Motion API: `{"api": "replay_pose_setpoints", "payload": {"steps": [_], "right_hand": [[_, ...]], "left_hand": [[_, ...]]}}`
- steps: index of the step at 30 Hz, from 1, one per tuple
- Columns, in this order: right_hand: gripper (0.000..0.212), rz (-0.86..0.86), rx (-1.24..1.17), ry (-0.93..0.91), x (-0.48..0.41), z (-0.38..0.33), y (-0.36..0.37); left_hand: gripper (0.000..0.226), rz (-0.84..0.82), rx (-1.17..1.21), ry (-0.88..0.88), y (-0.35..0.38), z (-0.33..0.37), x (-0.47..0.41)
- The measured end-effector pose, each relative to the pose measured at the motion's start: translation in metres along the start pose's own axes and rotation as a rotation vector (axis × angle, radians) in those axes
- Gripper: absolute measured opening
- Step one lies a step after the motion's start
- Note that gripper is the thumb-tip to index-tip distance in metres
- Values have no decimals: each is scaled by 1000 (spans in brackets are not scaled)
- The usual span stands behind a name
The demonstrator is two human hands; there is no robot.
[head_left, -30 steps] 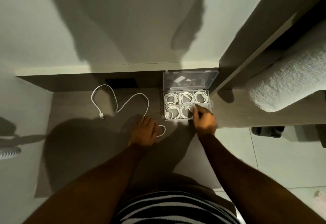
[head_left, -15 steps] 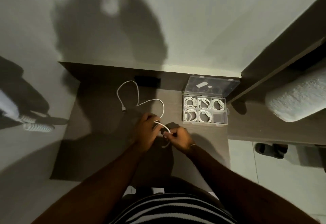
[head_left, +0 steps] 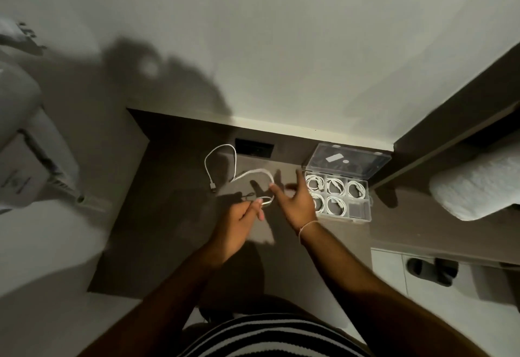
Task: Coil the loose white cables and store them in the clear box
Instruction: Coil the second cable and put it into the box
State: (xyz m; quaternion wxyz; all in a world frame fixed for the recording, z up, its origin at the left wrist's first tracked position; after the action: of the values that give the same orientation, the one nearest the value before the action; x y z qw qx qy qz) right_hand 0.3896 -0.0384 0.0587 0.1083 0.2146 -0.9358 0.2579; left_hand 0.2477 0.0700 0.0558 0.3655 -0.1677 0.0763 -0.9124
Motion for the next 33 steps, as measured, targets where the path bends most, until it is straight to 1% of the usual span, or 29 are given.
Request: {"api": "replay_pose_setpoints", "payload": {"steps": [1,2,3,4,5,7,9,10,11,12,13,14,15,16,17,18,20,21,23,25,26,27,28,29,30,31,33], "right_hand": [[78,7,101,-208,9,-21,1],[67,-50,131,-379,22,-40,12],[49,-150,118,-456,34,-50,25],[36,-268,64,-432,44,-53,38],[32,-366,-9,-370,51,-55,46],[36,-501,-147,-245,62,-56,55],[31,-598,-138,-164,74,-59,60],[30,-643,-93,-170,81,-65,62],[31,-696,13,-208,88,-71,65],[32,-743,173,-280,94,-79,65],[31,-766,328,-373,95,-90,62],[29,-756,438,-488,92,-108,55],[27,-716,463,-568,86,-131,44],[25,-675,434,-603,78,-155,31],[26,-637,392,-637,71,-178,17],[28,-608,353,-674,64,-198,5],[34,-536,276,-719,47,-224,-11],[37,-494,209,-711,38,-230,-16],[39,-410,17,-607,22,-227,-17],[37,-381,-162,-477,23,-207,-2],[37,-385,-178,-461,32,-195,9],[37,-410,-144,-470,45,-182,21],[37,-456,-86,-480,60,-168,31],[36,-518,-28,-477,77,-157,37],[34,-566,42,-500,89,-153,37],[33,-594,114,-557,98,-159,32],[34,-572,232,-714,104,-191,5]], "left_hand": [[38,-42,106,-102,-3,0,1],[35,-95,223,-207,-4,2,1],[32,-142,364,-298,-7,8,2],[31,-158,533,-364,-14,17,3],[31,-140,723,-406,-25,28,2],[31,-49,1072,-425,-54,47,-6],[35,47,1280,-414,-79,54,-17],[34,81,1303,-403,-88,56,-22],[30,117,1269,-385,-93,57,-26],[26,170,1159,-360,-98,56,-30],[24,235,967,-314,-105,55,-32],[24,290,719,-253,-111,56,-33],[25,315,480,-189,-114,61,-32],[27,286,311,-147,-110,70,-30],[30,202,229,-131,-98,78,-27],[33,88,204,-121,-81,85,-21],[40,-136,266,-86,-52,103,-5],[43,-222,362,-69,-44,115,3],[43,-355,692,-79,-41,144,12],[42,-413,975,-82,-50,172,9],[42,-396,1057,-55,-58,182,3],[41,-347,1100,-14,-68,189,-4],[40,-275,1101,28,-78,190,-11],[37,-185,1025,85,-87,189,-18],[34,-88,859,164,-95,187,-22],[31,10,614,255,-102,187,-23],[29,158,82,433,-104,190,-18]]}}
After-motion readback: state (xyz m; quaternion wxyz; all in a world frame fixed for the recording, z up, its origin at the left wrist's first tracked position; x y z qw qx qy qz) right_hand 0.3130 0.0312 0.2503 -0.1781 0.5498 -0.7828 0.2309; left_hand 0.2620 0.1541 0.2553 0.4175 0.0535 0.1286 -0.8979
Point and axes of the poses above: each hand's wrist, its own x-axis away from the middle knuckle, its own y-axis out of the palm, z = x × y, the point moved 10 cm from there along -x, towards the middle knuckle, and after that the axes turned 10 degrees about z, right-handed, at the moved point
